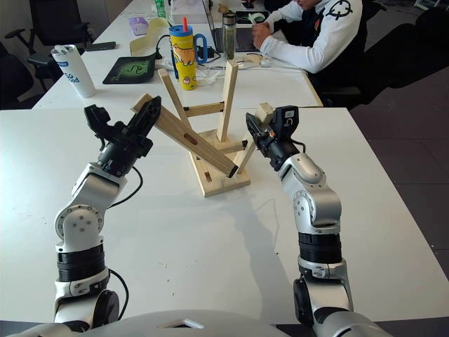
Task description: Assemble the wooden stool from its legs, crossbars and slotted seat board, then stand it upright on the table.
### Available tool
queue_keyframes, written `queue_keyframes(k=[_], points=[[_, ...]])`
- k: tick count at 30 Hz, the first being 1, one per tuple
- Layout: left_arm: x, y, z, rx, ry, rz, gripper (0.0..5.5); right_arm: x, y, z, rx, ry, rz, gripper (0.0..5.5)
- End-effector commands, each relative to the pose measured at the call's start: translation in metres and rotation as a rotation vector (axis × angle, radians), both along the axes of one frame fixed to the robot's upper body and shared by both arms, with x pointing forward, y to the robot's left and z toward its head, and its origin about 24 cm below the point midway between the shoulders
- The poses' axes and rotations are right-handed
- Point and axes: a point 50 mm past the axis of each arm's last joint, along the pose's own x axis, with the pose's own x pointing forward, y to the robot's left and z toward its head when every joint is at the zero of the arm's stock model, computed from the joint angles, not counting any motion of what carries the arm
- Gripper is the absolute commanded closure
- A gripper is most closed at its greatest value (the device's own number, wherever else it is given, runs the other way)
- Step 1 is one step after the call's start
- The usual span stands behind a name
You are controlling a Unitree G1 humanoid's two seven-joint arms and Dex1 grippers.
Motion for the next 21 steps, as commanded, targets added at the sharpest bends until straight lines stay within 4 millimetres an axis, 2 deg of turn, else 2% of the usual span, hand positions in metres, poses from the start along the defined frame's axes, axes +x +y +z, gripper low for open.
queue_keyframes(k=[1,3,9,17,21], points=[[-0.001,0.001,0.003,0.004,-0.013,0.008,4.47,-0.001,0.001,-0.001,0.012,0.009,-0.007,4.27],[0.000,0.001,0.003,0.004,-0.013,0.009,4.47,0.000,0.001,-0.001,0.013,0.011,-0.008,4.45],[0.000,0.001,0.003,0.002,-0.013,0.014,4.47,0.003,-0.002,-0.002,0.019,0.011,-0.051,4.46],[0.000,0.002,0.004,0.001,-0.016,0.015,4.47,0.015,-0.031,0.004,0.040,-0.032,-0.319,4.46],[0.001,0.003,0.002,0.013,-0.006,0.037,4.47,0.015,-0.032,0.000,0.039,-0.010,-0.353,4.47]])
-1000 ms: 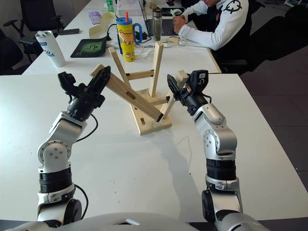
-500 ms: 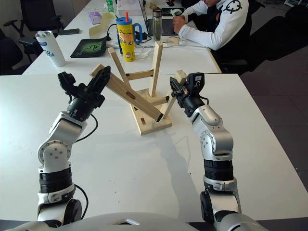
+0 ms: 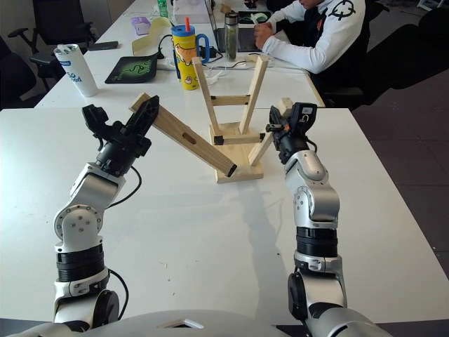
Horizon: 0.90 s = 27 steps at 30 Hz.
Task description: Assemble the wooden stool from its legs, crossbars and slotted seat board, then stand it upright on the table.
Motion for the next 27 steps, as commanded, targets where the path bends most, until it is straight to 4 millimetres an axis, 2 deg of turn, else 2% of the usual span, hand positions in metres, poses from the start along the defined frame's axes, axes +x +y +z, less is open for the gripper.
queue_keyframes(k=[1,4,8,13,18,23,27], points=[[0.002,0.002,0.001,0.023,-0.004,0.045,4.47,0.001,0.000,0.001,-0.003,0.004,-0.034,4.47],[0.013,0.007,-0.007,0.080,0.042,0.150,4.47,-0.001,0.007,-0.002,0.003,0.019,-0.016,4.47],[0.036,0.015,-0.016,0.064,0.126,0.349,4.47,-0.002,0.008,-0.005,0.031,0.041,-0.023,4.47],[0.059,-0.007,-0.020,-0.008,0.185,0.404,4.47,-0.001,0.010,-0.008,0.076,0.065,-0.043,4.47],[0.065,-0.026,-0.023,-0.054,0.217,0.394,4.47,-0.001,0.011,-0.010,0.084,0.072,-0.051,4.47],[0.067,-0.029,-0.045,-0.002,0.299,0.456,4.47,-0.002,0.012,-0.011,0.089,0.070,-0.059,4.47],[0.064,-0.038,-0.061,-0.035,0.390,0.444,4.47,-0.003,0.013,-0.012,0.087,0.074,-0.059,4.47]])
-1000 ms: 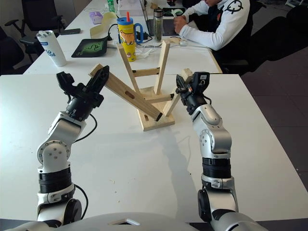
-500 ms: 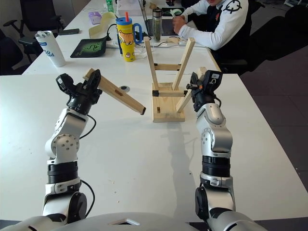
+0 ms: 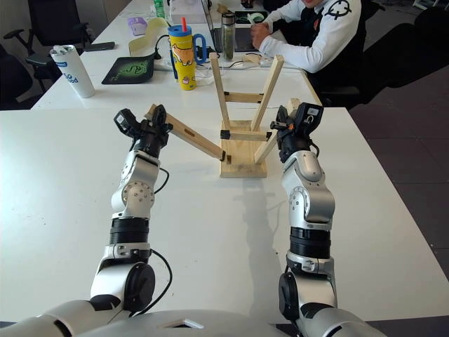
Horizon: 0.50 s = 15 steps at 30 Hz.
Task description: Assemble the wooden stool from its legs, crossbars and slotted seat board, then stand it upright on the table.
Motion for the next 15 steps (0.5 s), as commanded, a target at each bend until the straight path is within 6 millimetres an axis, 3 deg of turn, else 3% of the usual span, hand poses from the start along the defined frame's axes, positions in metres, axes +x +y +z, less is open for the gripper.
queue_keyframes(k=[1,15], points=[[-0.003,-0.011,-0.017,-0.057,0.083,-0.014,4.47,-0.002,0.003,-0.012,0.027,0.057,0.008,4.47],[-0.027,-0.018,-0.030,-0.053,0.223,0.000,4.47,-0.003,0.001,-0.012,0.011,0.056,-0.003,4.47]])
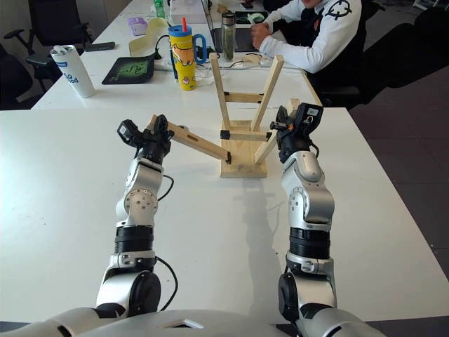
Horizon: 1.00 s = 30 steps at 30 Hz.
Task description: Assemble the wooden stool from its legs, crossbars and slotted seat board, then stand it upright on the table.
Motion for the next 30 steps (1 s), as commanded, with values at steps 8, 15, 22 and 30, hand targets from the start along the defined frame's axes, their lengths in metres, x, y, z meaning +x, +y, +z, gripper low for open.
queue_keyframes(k=[8,15,22,30], points=[[-0.027,-0.011,-0.019,0.036,0.177,0.002,4.47,-0.001,0.000,-0.011,0.013,0.055,-0.004,4.47],[-0.030,-0.027,-0.028,0.081,0.228,-0.028,4.47,-0.001,0.001,-0.010,0.010,0.052,-0.006,4.47],[-0.018,-0.034,-0.030,0.038,0.248,-0.029,4.47,-0.002,0.002,-0.011,0.010,0.053,-0.003,4.47],[-0.019,-0.039,-0.030,0.048,0.259,-0.062,4.47,-0.002,0.001,-0.012,0.011,0.055,-0.006,4.47]])
